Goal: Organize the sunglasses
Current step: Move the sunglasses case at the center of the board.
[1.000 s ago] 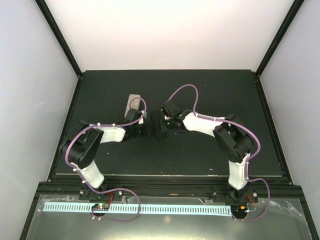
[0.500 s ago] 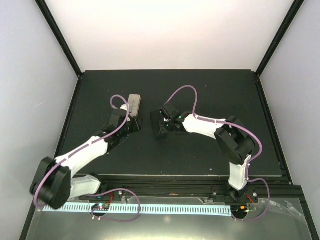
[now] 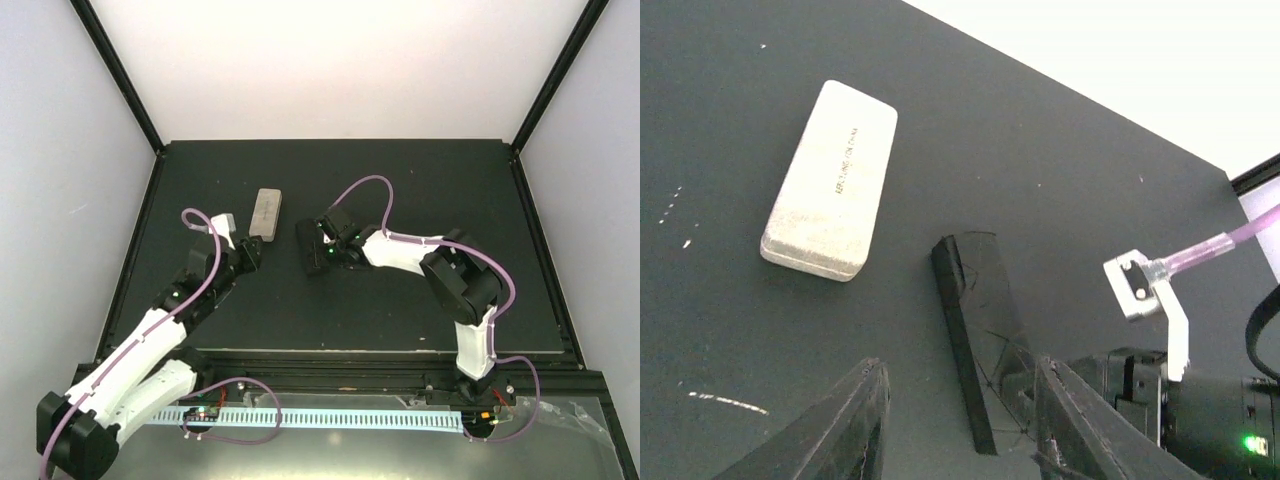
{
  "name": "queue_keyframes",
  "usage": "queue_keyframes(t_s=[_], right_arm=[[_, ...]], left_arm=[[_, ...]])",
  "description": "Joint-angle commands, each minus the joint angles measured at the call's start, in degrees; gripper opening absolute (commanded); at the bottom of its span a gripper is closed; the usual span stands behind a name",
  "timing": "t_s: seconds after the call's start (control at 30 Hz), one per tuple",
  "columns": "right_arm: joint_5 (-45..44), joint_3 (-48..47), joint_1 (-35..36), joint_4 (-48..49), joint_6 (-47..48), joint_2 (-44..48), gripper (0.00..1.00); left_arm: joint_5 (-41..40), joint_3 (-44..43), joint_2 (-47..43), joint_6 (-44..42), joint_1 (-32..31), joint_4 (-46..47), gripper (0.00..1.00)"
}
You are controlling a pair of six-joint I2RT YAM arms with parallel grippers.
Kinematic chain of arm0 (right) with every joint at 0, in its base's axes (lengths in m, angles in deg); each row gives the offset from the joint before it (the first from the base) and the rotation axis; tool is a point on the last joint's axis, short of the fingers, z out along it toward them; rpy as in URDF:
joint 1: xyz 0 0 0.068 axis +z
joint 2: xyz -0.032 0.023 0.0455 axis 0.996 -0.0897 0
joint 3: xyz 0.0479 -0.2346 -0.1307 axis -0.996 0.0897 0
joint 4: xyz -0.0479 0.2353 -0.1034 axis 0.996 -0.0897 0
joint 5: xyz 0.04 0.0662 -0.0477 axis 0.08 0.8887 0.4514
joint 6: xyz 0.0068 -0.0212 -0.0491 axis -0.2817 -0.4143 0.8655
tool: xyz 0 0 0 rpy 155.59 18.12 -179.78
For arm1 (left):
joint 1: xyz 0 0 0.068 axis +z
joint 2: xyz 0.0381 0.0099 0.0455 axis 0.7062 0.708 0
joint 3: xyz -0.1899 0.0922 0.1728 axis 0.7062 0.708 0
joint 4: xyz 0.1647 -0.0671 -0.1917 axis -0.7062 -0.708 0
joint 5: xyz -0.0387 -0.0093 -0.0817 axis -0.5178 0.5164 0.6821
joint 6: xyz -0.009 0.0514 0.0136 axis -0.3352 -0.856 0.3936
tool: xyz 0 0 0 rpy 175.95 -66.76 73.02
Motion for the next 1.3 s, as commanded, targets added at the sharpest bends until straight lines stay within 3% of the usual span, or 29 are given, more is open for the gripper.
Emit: queue_keyframes(t_s=[0.0,0.5,0.83,1.07,1.27], right_arm=[[1.7,0.2,0.3,3.0,-3.9,-3.7,0.44],[-10.0,-13.6,0.1,2.1,-15.4,-12.7,0.4],[-9.0,-21.8,-0.6,3.5,-10.5,-14.0,0.43],[-2.1,-16.2,-0.7,4.4,-6.4,-1.1,0.63],[-6.9,-5.9,-0.7,0.5,-1.0,15.2,0.77]], left_arm=[[-0.5,0.7,-3.2,-0.3,0.4,-4.7,0.39],[0.2,0.9,-12.0,-0.5,0.4,-13.2,0.42],[-0.8,-0.2,-15.7,-1.2,0.4,-17.5,0.46],[0.3,-2.5,-18.1,-4.4,0.4,-20.2,0.64],[1.2,-5.3,-20.5,-8.9,0.4,-23.0,0.85]])
